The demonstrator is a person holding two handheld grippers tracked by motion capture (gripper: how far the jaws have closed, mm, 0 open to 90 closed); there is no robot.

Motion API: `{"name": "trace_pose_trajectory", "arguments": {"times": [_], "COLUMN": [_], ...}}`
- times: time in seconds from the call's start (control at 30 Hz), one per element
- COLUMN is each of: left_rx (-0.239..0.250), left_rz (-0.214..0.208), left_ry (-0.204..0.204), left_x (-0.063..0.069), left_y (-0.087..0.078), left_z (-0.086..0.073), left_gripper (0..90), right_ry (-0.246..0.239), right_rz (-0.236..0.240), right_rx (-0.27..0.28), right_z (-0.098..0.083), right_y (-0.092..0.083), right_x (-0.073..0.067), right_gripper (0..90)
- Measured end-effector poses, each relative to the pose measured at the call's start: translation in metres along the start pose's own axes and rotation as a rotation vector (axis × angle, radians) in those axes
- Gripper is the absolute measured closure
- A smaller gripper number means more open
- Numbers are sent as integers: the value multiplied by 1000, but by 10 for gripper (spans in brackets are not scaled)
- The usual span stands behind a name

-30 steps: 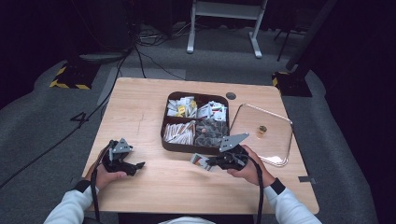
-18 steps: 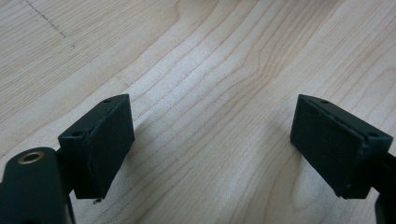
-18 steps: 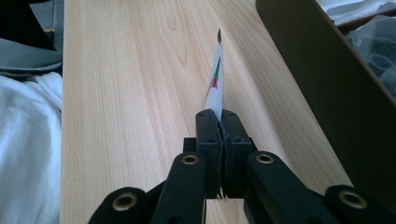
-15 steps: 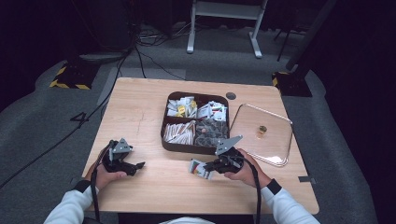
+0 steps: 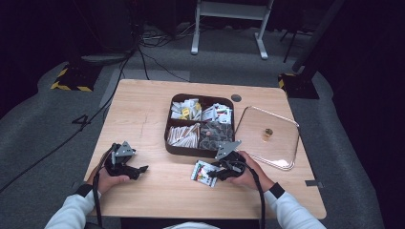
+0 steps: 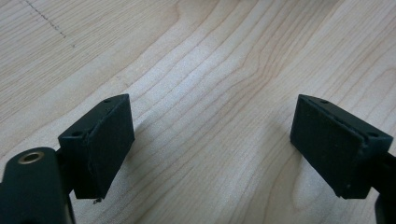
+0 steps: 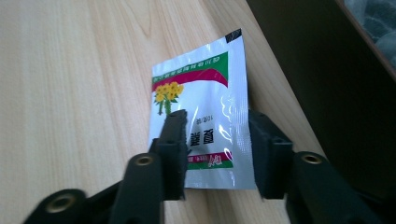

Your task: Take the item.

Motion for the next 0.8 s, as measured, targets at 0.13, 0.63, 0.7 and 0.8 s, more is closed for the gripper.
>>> {"name": "trace_pose_trajectory", "arguments": {"times": [0.13, 0.63, 0.7, 0.8], "left_rx": [0, 0, 0, 0], "left_rz": [0, 0, 0, 0], "left_ry": [0, 0, 0, -1], "left_x": [0, 0, 0, 0], "left_y": [0, 0, 0, 0], "left_z": [0, 0, 0, 0], "left_gripper": [138, 139, 139, 139], "right_ry": [-10, -55, -58, -55], "right_rz": [-22, -69, -84, -114], "right_rx": [-17, 25, 39, 50], "right_z": [0, 2, 1, -3], "right_y": [2, -13, -19, -29], "right_x": [0, -4, -4, -1], "right_gripper": [508, 332, 314, 294]}}
Point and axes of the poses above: each handheld gripper's, and its own axes: y roughly forward along the jaws, z roughly out of its top, x roughly to its right, the point moved 3 cm from there along y, roughly forward along the jaws, and after that the axes turned 5 degrees about y, right-handed, at the moved point
